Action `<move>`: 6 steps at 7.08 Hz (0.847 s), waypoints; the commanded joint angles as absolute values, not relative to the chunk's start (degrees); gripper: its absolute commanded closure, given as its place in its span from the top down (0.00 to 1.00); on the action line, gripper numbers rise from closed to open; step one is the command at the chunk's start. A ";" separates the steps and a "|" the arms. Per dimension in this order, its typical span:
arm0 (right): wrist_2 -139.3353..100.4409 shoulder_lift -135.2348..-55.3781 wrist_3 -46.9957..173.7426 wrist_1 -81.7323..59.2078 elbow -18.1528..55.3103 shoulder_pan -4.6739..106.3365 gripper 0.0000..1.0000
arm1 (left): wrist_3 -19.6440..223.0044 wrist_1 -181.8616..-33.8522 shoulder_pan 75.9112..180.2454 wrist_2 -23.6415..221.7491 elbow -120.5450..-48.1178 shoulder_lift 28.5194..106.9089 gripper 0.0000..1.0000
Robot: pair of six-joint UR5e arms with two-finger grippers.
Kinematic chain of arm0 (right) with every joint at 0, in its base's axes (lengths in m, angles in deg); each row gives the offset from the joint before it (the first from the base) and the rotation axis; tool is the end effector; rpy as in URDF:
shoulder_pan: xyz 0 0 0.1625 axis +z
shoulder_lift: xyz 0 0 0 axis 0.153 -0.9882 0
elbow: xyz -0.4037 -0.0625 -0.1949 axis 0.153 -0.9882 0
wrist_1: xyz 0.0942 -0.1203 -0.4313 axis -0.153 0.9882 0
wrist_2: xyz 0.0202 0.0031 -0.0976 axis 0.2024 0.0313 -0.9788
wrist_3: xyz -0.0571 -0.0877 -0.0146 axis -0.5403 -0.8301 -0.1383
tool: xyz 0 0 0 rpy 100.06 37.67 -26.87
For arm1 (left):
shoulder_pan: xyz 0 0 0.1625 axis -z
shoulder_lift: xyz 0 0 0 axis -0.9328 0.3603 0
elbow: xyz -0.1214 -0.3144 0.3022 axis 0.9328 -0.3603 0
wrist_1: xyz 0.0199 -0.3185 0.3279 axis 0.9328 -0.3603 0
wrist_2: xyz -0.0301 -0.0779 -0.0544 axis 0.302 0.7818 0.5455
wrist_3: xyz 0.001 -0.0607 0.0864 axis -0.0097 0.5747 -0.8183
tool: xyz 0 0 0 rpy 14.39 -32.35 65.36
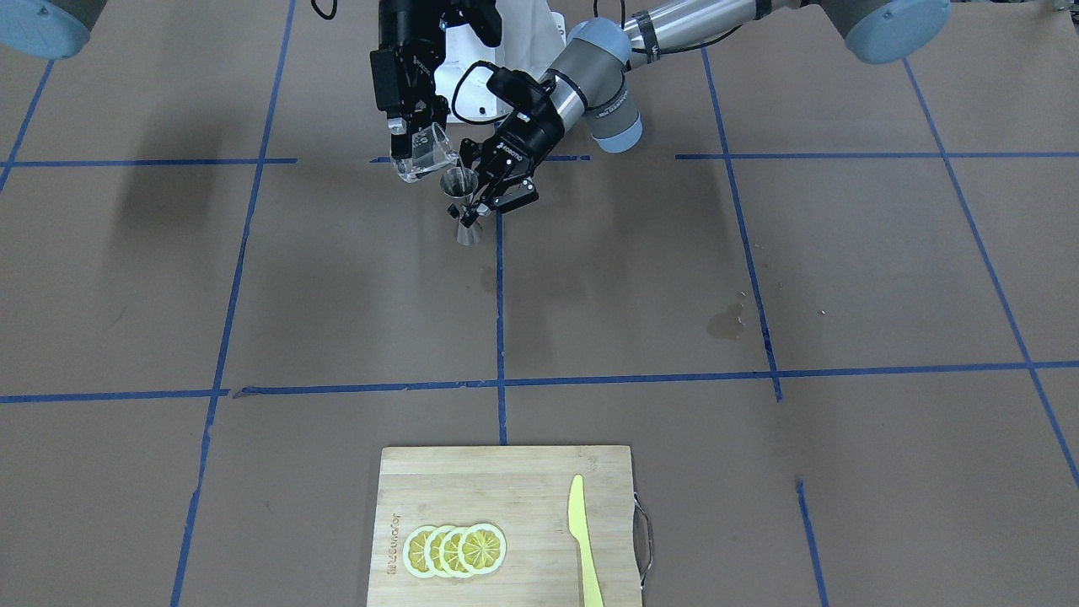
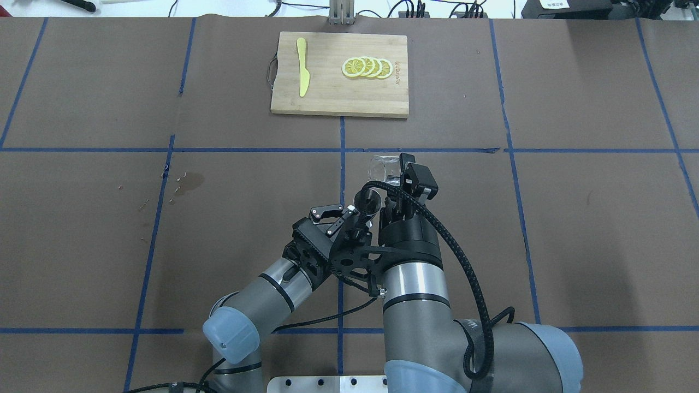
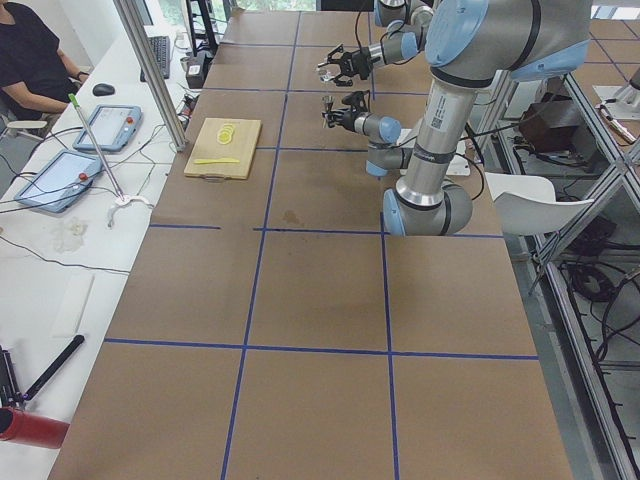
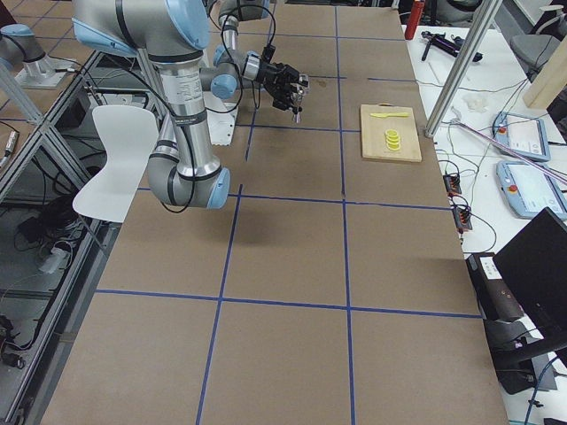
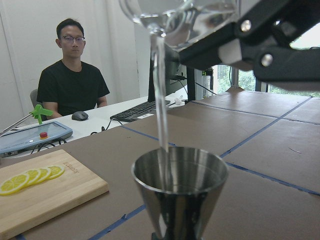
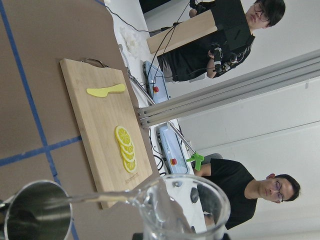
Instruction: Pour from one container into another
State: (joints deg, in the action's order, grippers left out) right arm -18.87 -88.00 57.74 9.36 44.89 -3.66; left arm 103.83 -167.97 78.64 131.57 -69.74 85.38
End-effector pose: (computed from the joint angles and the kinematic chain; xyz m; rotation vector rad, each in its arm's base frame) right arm -0.5235 -0.2782 0.1500 1.3210 0.1638 -0.6022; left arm 0.6777 -0.3148 0.2243 1.5053 1.0842 0.1654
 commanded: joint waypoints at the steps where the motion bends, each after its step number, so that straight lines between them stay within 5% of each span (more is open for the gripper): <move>1: -18.91 -88.51 56.63 10.68 44.94 -3.70 0.00 | 103.82 -167.97 78.64 131.57 -69.65 85.73 0.00; 6: -18.83 -88.43 54.88 12.36 45.64 -3.79 0.00 | 103.82 -167.97 78.64 131.57 -69.65 85.74 0.00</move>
